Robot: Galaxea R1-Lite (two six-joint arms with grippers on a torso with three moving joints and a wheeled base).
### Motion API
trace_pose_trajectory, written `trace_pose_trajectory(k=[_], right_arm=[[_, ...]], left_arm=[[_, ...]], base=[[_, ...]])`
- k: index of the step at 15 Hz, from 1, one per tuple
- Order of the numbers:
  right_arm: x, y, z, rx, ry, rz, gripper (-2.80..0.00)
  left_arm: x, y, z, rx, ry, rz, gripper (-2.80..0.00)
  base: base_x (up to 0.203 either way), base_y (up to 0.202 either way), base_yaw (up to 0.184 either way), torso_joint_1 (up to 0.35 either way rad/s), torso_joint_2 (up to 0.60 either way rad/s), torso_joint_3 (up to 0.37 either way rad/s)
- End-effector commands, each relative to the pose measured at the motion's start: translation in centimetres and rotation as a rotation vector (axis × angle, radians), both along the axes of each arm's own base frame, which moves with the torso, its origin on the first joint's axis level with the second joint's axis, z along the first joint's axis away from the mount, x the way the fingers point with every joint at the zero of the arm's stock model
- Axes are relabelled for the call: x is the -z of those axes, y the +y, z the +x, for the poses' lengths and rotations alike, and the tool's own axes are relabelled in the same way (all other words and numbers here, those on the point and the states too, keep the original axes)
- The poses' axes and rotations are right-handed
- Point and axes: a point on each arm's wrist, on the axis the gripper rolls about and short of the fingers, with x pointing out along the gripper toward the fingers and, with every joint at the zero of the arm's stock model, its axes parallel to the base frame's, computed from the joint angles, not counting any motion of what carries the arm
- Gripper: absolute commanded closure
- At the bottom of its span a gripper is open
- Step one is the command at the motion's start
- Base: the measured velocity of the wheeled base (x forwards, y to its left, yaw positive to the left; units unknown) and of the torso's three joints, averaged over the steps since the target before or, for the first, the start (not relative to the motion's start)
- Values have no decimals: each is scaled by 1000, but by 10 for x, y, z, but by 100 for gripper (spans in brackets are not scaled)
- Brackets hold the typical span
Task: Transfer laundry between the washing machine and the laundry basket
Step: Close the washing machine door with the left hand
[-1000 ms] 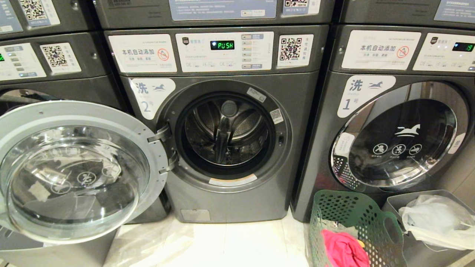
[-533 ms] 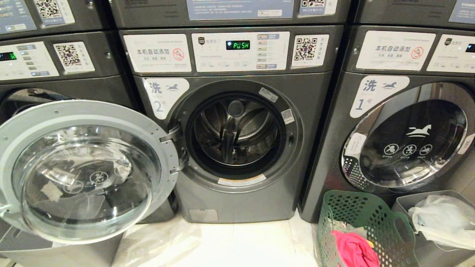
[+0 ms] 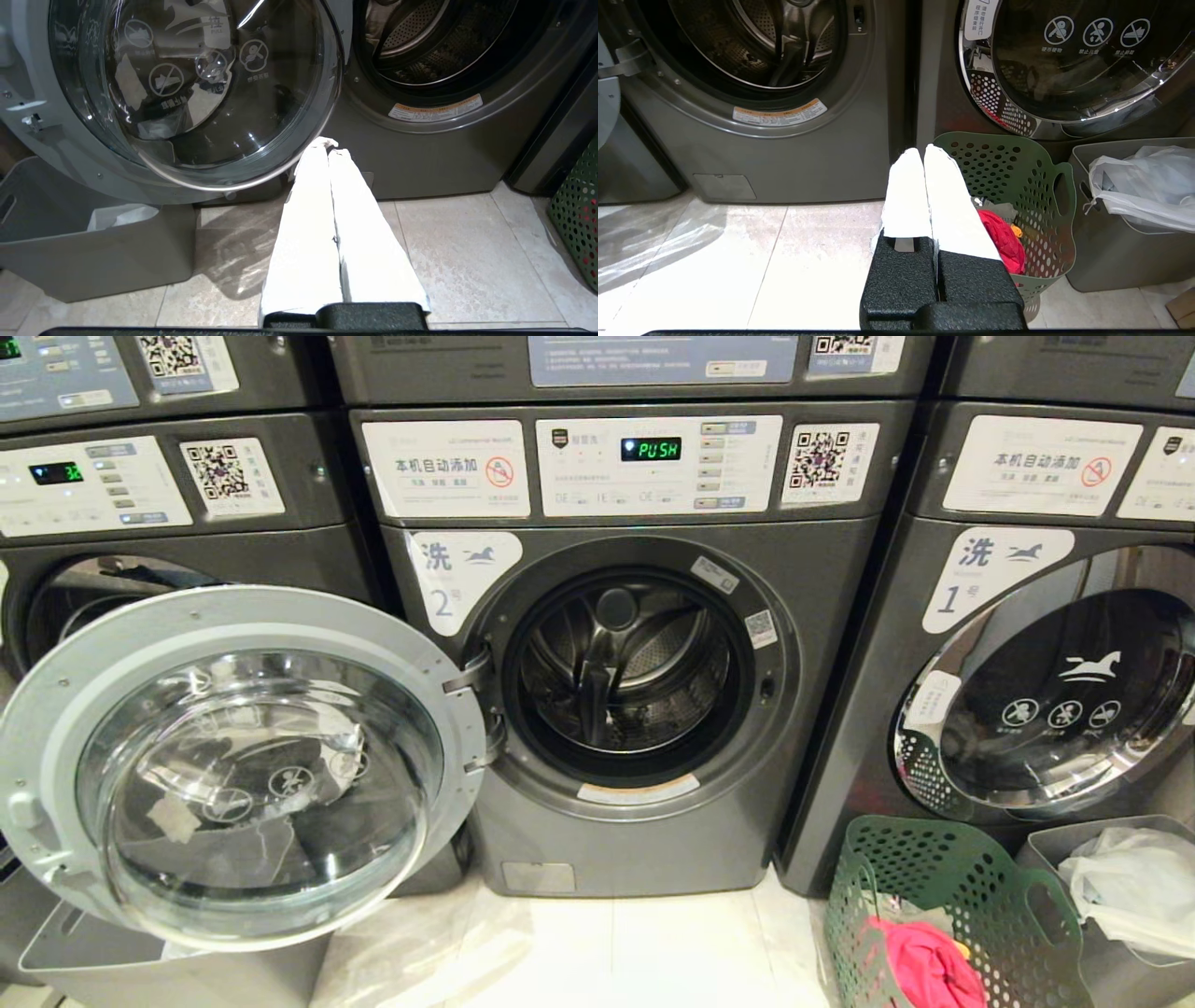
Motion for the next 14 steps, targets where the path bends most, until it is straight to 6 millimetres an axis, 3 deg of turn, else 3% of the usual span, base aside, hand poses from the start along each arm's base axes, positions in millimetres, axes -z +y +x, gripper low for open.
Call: trace_pose_trajectory(k=[1,2,4,6,8,10,12,14], right_arm=[[0,0,0,1,1,0,0],[0,0,0,0,3,0,0],[0,0,0,1,3,1,0],[0,0,0,0,1,0,0],[0,0,0,1,1,1,0],[0,0,0,1,1,1,0],[0,0,0,0,1,0,0],[0,0,0,-1,1,0,0]], left_arm=[[0,0,0,0,-7,9,0],[-7,0,-2,0,-34,15,0],[-39,0,-13,0,-127,21,0],[-89,0,-25,-20,-172,25,0],[-146,1,-14,-56,-93,26,0],[-201,2,26,-78,14,11,0],[-249,3,90,-103,108,-29,0],[-276,9,162,-152,180,-60,0]], base=[[0,0,0,0,0,0],[0,0,0,0,0,0],[0,0,0,0,0,0],[0,0,0,0,0,0],[0,0,0,0,0,0],[0,0,0,0,0,0],[0,0,0,0,0,0],[0,0,0,0,0,0]])
